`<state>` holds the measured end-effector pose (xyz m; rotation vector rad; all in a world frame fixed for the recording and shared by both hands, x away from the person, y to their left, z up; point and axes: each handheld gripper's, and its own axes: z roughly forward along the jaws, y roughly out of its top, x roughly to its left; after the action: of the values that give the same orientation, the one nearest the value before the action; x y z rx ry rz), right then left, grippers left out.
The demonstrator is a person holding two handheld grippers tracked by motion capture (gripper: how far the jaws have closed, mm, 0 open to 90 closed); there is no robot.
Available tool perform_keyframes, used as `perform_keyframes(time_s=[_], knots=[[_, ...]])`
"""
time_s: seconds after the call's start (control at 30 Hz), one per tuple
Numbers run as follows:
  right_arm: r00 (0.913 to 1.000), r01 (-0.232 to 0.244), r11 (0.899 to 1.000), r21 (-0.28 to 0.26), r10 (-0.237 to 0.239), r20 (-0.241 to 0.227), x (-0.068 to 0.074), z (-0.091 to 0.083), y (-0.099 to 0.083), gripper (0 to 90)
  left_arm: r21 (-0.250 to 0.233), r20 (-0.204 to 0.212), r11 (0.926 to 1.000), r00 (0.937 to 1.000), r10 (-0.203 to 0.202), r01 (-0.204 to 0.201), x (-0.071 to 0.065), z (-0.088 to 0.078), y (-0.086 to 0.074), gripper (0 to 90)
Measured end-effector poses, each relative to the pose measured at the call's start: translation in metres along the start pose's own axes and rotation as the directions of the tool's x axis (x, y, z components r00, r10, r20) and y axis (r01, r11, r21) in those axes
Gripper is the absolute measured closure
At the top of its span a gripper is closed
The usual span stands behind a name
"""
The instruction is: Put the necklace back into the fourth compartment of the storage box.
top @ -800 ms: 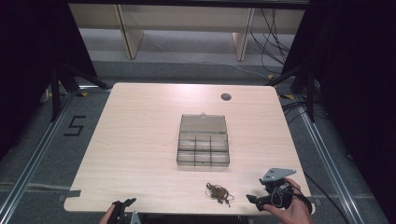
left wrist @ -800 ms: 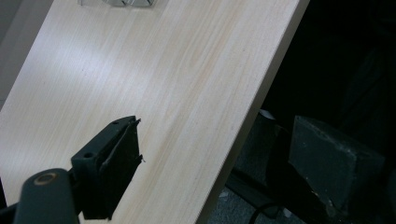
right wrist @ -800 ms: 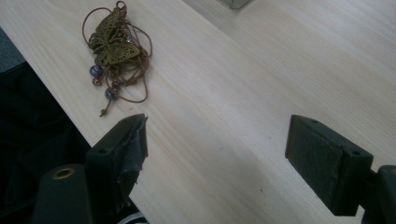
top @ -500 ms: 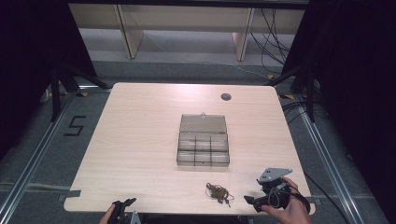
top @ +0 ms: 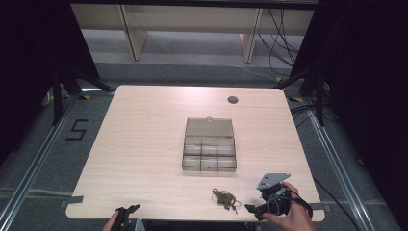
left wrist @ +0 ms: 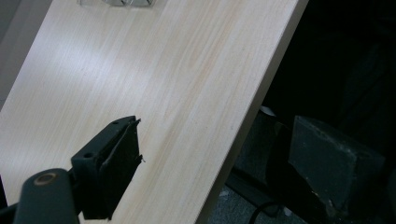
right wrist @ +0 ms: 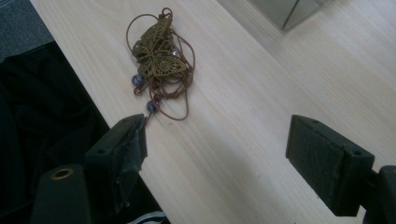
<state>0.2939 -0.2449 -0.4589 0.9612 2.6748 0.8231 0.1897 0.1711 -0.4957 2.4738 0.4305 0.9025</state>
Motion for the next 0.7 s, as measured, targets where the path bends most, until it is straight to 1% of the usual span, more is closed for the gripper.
perform_keyframes(time_s=[0.03, 0.07, 0.1, 0.13, 0.17, 0.2, 0.23, 0.27, 0.3, 0.33, 0.37, 0.4, 0.43, 0.47, 0.5, 0.53, 0.57, 0.6, 0.63, 0.67, 0.7], knots=[[0.9999, -0.012, 1.0, 0.01, 0.012, -0.01, 0.002, 0.001, 0.003, 21.3, -0.002, -0.004, 1.0, 1.0, -0.002, 0.002, 0.0, 0.0, 0.0, 15.8], [0.9999, -0.012, 1.0, 0.01, 0.012, -0.01, 0.002, 0.001, 0.003, 21.3, -0.002, -0.004, 1.0, 1.0, -0.002, 0.002, 0.0, 0.0, 0.0, 15.8], [1.0, 0.002, 1.0, 0.02, -0.002, -0.008, 0.005, 0.003, 0.007, 21.3, 0.001, 0.008, 1.0, 0.9999, -0.006, 0.006, 0.0, 0.0, 0.0, 15.8], [0.9999, 0.01, 1.0, 0.016, -0.009, -0.013, 0.006, 0.004, 0.008, 21.3, -0.003, -0.009, 1.0, 0.9999, -0.008, 0.008, 0.001, -0.001, 0.0, 15.8], [1.0, 0.008, 1.0, 0.02, -0.008, -0.004, 0.008, 0.004, 0.01, 21.4, -0.01, -0.009, 0.9998, 0.9998, -0.017, 0.017, 0.001, 0.0, -0.001, 15.8], [0.9999, -0.001, 1.0, 0.028, 0.001, -0.016, 0.01, 0.002, 0.012, 21.0, -0.008, -0.011, 0.9998, 0.9998, -0.017, 0.017, 0.001, 0.0, -0.001, 15.8], [0.9998, 0.016, 0.999, 0.032, -0.015, -0.016, 0.01, 0.001, 0.014, 20.7, -0.003, -0.015, 0.9999, 0.9998, -0.013, 0.013, 0.001, -0.001, -0.001, 15.8], [0.999, 0.04, 0.999, 0.025, -0.039, -0.02, 0.01, 0.002, 0.016, 20.6, -0.005, -0.013, 0.9998, 0.9997, -0.02, 0.02, 0.001, -0.001, -0.001, 15.8], [0.9992, 0.033, 0.999, 0.038, -0.032, -0.025, 0.011, 0.002, 0.017, 20.5, -0.005, -0.014, 0.9998, 0.9997, -0.02, 0.02, 0.001, -0.001, -0.001, 15.8], [0.9994, 0.03, 0.999, 0.032, -0.029, -0.02, 0.013, 0.005, 0.019, 20.2, -0.005, -0.014, 0.9997, 0.9996, -0.023, 0.023, 0.001, -0.001, -0.001, 15.8], [0.9984, 0.05, 0.998, 0.042, -0.049, -0.028, 0.012, 0.006, 0.021, 20.4, -0.01, -0.02, 0.9996, 0.9994, -0.028, 0.027, 0.001, 0.0, -0.001, 15.8], [0.9981, 0.051, 0.998, 0.047, -0.049, -0.038, 0.013, 0.008, 0.023, 20.8, -0.001, -0.012, 0.9997, 0.9997, -0.023, 0.023, 0.002, 0.0, -0.001, 15.8], [0.9983, 0.05, 0.998, 0.038, -0.048, -0.031, 0.014, 0.01, 0.024, 20.6, 0.005, 0.002, 0.9997, 0.9997, -0.025, 0.025, 0.002, 0.001, -0.001, 15.8], [0.997, 0.071, 0.996, 0.046, -0.069, -0.034, 0.014, 0.011, 0.026, 20.6, -0.001, -0.021, 0.9998, 0.9996, -0.021, 0.021, 0.001, 0.002, -0.002, 15.8], [0.9961, 0.078, 0.996, 0.036, -0.077, -0.044, 0.015, 0.014, 0.027, 21.0, 0.002, -0.018, 0.9998, 0.9996, -0.021, 0.021, 0.001, 0.002, -0.002, 15.8], [0.9948, 0.09, 0.995, 0.048, -0.088, -0.053, 0.015, 0.014, 0.028, 21.0, -0.008, -0.015, 0.9996, 0.9995, -0.028, 0.028, 0.0, 0.003, -0.002, 15.8], [0.9951, 0.085, 0.995, 0.055, -0.082, -0.055, 0.017, 0.014, 0.029, 20.9, 0.004, -0.017, 0.9998, 0.9997, -0.017, 0.017, 0.001, 0.001, -0.001, 15.8], [0.9955, 0.088, 0.995, 0.05, -0.086, -0.041, 0.017, 0.017, 0.03, 20.8, -0.007, -0.017, 0.9996, 0.9995, -0.026, 0.026, 0.0, 0.002, -0.001, 15.8], [0.998, 0.052, 0.996, 0.074, -0.049, -0.04, 0.02, 0.016, 0.031, 20.7, 0.001, 0.004, 0.9997, 0.9997, -0.025, 0.025, 0.001, 0.002, -0.001, 15.8], [0.9975, 0.067, 0.995, 0.071, -0.066, -0.026, 0.02, 0.019, 0.032, 20.6, 0.006, -0.028, 0.9999, 0.9995, -0.013, 0.013, 0.001, 0.002, -0.001, 15.8], [0.9944, 0.099, 0.993, 0.056, -0.097, -0.041, 0.02, 0.021, 0.033, 20.9, -0.005, -0.028, 0.9996, 0.9992, -0.028, 0.028, 0.0, 0.002, -0.002, 15.8]])
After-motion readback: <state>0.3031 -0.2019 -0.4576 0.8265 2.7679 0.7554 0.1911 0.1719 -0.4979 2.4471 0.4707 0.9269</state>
